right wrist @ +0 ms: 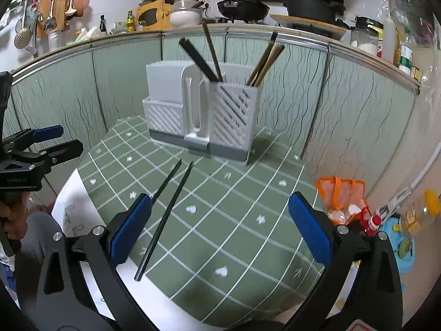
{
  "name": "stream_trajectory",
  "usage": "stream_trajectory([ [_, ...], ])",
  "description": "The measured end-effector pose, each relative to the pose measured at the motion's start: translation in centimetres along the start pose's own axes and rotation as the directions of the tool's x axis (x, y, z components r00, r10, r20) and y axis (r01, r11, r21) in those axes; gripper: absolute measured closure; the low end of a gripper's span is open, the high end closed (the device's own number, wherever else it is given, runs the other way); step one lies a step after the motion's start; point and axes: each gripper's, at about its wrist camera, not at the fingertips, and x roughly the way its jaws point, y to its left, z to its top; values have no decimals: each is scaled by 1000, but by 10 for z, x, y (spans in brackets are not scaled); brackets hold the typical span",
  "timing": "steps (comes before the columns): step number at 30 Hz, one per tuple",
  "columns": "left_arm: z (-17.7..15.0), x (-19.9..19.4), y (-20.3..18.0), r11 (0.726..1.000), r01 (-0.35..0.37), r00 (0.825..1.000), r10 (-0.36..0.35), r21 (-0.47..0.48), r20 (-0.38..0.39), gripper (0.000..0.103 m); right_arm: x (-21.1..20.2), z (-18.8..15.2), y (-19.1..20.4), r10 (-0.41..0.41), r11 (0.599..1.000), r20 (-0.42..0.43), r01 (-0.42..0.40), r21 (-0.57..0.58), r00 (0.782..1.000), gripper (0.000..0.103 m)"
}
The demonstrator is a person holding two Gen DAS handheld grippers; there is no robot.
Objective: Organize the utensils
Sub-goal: 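Move both open tools back down over the last two black chopsticks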
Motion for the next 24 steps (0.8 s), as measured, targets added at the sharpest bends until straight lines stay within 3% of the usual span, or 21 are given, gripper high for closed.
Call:
stream_trajectory([
  [6, -30, 3, -4, 999, -30, 999, 30, 34, -18, 4, 13, -31, 19, -3, 1000, -41, 2, -17, 999, 8],
  [15, -63, 5, -8, 999, 7, 998, -5, 35, -59, 4, 30, -71, 49, 40, 999, -82, -41, -1, 996, 14],
  [18, -70, 4, -7, 1000, 6, 998, -4, 28, -67, 4, 35, -81, 58, 42, 999, -87, -43, -14, 995, 21],
  [24, -79, 4, -4, 999, 10, 997, -7, 38, -83, 4, 49, -96, 73, 51, 998, -115, -55, -26, 992, 47],
])
